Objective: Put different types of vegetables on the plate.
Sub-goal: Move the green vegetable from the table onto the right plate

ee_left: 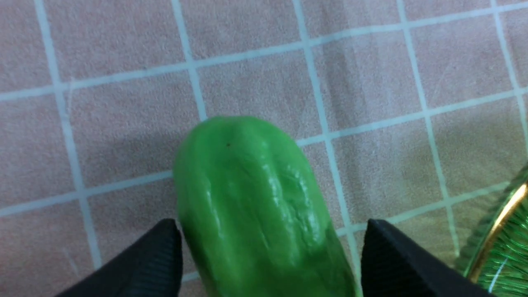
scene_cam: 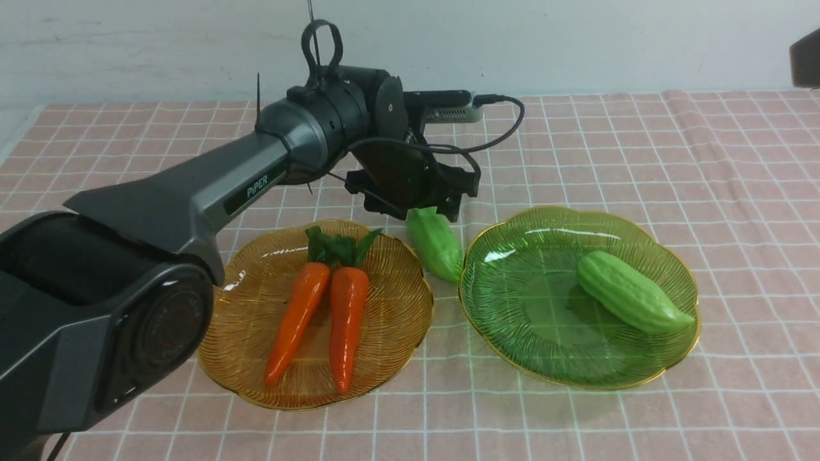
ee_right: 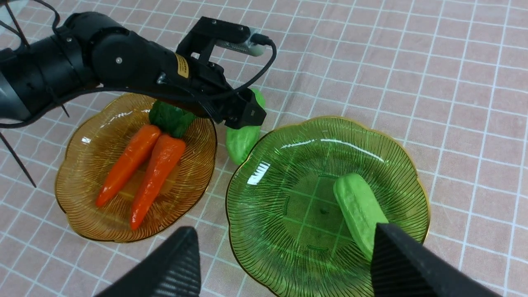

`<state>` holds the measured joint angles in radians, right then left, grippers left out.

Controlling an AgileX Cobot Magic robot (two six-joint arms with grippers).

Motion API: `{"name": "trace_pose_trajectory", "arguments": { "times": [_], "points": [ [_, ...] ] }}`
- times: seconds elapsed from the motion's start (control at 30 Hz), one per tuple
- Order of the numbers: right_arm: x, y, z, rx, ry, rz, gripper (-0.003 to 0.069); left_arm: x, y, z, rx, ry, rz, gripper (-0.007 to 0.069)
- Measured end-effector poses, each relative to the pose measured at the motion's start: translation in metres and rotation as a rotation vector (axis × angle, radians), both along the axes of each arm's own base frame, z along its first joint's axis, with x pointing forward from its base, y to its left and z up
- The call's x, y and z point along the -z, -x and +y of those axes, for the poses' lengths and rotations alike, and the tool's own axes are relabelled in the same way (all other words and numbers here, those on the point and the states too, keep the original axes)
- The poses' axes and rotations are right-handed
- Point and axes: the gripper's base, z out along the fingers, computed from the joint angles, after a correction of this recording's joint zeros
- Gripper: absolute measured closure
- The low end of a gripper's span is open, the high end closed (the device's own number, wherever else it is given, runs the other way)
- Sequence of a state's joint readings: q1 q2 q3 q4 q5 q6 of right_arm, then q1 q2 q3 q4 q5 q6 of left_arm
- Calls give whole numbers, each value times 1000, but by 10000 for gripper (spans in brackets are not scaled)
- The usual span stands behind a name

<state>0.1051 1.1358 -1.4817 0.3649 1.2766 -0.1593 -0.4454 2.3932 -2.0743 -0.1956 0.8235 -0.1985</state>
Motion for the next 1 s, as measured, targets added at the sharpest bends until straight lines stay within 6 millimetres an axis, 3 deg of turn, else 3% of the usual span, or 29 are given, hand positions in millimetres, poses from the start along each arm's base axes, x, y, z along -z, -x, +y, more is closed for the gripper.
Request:
{"name": "trace_pose_trajectory", "arguments": {
  "times": [0.13, 0.3, 0.53, 0.63, 0.7, 1.0],
  "points": [
    [0, 0, 0, 0, 0, 0, 154, 9, -1, -1, -28, 11, 27, 130],
    [0, 0, 0, 0, 0, 1, 154, 4, -5, -3, -61, 49, 7, 298],
    [0, 0, 1, 1, -18, 6, 154, -62, -13, -9, -3, 96, -102, 309],
    [-1, 1, 2, -1, -27, 7, 154, -97, 3, -12, 82, 95, -32, 309],
    [-1, 2, 2, -2, -29, 4, 154, -105, 12, -17, 148, 86, -14, 309],
    [-7, 12, 1, 9, -49, -16, 154, -85, 49, -77, 358, 27, 18, 302]
  ]
}}
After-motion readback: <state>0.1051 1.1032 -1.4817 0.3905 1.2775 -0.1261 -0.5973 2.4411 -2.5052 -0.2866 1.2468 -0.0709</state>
